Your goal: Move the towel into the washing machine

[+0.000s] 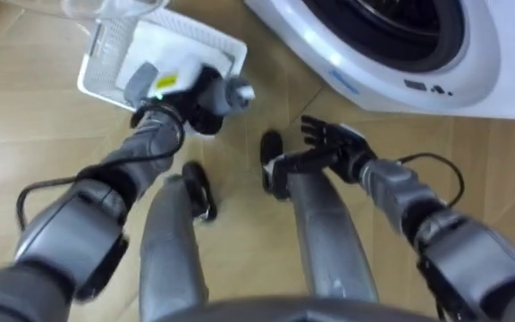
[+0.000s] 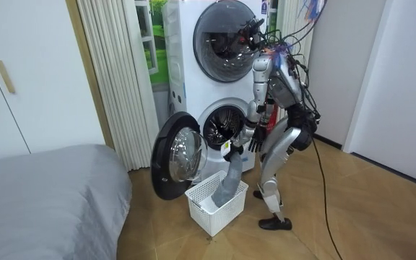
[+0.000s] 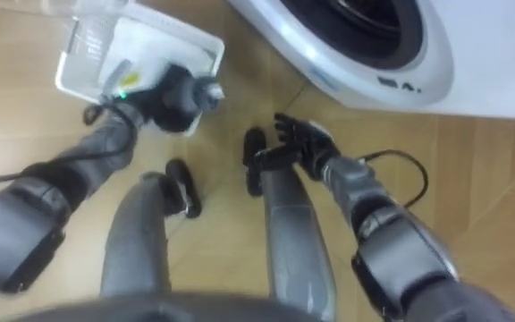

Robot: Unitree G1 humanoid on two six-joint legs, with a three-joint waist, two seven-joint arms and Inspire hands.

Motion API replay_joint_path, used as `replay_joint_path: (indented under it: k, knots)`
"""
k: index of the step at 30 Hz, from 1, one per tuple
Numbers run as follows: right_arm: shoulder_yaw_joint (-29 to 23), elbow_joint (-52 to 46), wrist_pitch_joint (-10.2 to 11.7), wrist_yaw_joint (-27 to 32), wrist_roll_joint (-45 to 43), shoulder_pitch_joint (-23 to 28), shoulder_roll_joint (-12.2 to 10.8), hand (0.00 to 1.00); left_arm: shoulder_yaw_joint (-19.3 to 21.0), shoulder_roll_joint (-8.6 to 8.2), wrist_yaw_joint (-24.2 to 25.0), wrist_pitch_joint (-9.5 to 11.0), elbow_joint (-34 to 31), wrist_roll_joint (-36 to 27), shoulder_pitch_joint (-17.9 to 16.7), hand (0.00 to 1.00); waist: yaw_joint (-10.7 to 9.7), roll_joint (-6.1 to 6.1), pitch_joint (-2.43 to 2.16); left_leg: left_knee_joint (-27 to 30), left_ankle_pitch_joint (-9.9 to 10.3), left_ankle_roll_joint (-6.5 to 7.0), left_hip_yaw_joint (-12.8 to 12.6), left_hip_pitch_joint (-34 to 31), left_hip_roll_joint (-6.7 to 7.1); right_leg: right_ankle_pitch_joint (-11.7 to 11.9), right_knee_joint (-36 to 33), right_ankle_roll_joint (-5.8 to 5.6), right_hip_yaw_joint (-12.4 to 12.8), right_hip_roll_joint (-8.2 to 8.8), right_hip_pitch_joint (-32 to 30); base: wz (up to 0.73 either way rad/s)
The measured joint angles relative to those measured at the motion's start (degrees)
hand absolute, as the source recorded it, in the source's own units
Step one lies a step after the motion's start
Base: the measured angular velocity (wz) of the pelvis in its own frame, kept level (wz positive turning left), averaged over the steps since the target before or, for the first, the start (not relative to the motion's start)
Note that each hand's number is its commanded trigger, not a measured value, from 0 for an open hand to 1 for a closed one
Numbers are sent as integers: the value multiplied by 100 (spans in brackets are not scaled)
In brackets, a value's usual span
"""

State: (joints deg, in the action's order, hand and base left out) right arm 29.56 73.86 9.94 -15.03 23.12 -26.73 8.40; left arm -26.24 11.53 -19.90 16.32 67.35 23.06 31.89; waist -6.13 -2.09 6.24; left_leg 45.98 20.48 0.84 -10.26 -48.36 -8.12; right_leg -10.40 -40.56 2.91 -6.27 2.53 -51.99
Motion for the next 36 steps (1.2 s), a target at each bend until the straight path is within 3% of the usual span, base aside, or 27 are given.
replay_joint_path:
  k: [4, 7, 8, 9, 10, 12, 14, 18, 25, 29, 36]
  knots:
    - [-70, -14, -3, -8, -565, 89, 69, 0, 482, -58, 39, 74, -597, -931, -169, 100, 196, -20, -11, -76, -27, 18, 44, 225, 45, -24, 78, -11, -69, 62, 265, 11]
    - [-99, -48, -8, -22, -849, 128, 18, 0, 493, -109, 315, 134, -929, -2076, -415, 100, 222, -48, -30, -172, -61, 38, 108, 404, 126, -46, 115, -32, -123, 142, 455, 17]
    - [-104, -96, -21, -24, -953, 171, 7, 0, 462, -124, 521, 132, -1065, -2584, -501, 100, 254, -64, -48, -188, -70, 43, 129, 430, 138, -43, 153, -37, -143, 149, 507, 10]
    - [-107, -141, -77, -38, -1032, 225, -26, 0, 397, -137, 795, 131, -1146, -3171, -578, 100, 306, -124, -95, -230, -91, 40, 163, 447, 173, -39, 169, -43, -164, 165, 528, 13]
    - [-110, -160, -116, -58, -1090, 242, -44, 0, 363, -148, 941, 126, -1183, -3445, -621, 100, 304, -133, -101, -248, -103, 46, 183, 468, 187, -40, 174, -44, -181, 190, 564, 23]
    - [-163, -276, -147, -86, -1190, 387, -79, 0, 231, -220, 1426, 99, -1242, -4292, -777, 100, 318, -172, -162, -290, -127, 60, 253, 512, 208, -58, 188, -70, -263, 249, 648, 26]
    - [-288, -301, -261, -124, -1329, 398, -190, 0, 28, -304, 2012, -83, -1275, -5344, -954, 100, 341, -201, -239, -292, -138, 71, 343, 517, 276, -59, 213, -73, -342, 269, 723, 16]
    - [-494, -511, -367, -141, -1415, 454, -265, 0, -233, -371, 2801, -534, -1576, -6800, -1261, 100, 352, -177, -281, -311, -185, 94, 496, 575, 303, -53, 317, -98, -496, 298, 901, 21]
    - [-642, -508, -564, -118, -1508, 479, -293, 0, -547, -550, 3632, -974, -1565, -7786, -1361, 100, 468, -164, -324, -401, -225, 77, 568, 767, 373, -32, 404, -110, -547, 326, 1128, 4]
    - [-616, -498, -679, 18, -1490, 477, -351, 0, -584, -550, 3753, -1195, -1565, -8217, -1407, 100, 490, -136, -339, -437, -253, 70, 572, 791, 380, -32, 404, -107, -539, 307, 1146, 3]
    - [-556, -503, -760, 246, -1457, 519, -356, 0, -693, -555, 3799, -1364, -1566, -8542, -1411, 100, 497, -28, -404, -468, -261, 57, 564, 814, 384, -31, 417, -104, -508, 292, 1149, 0]
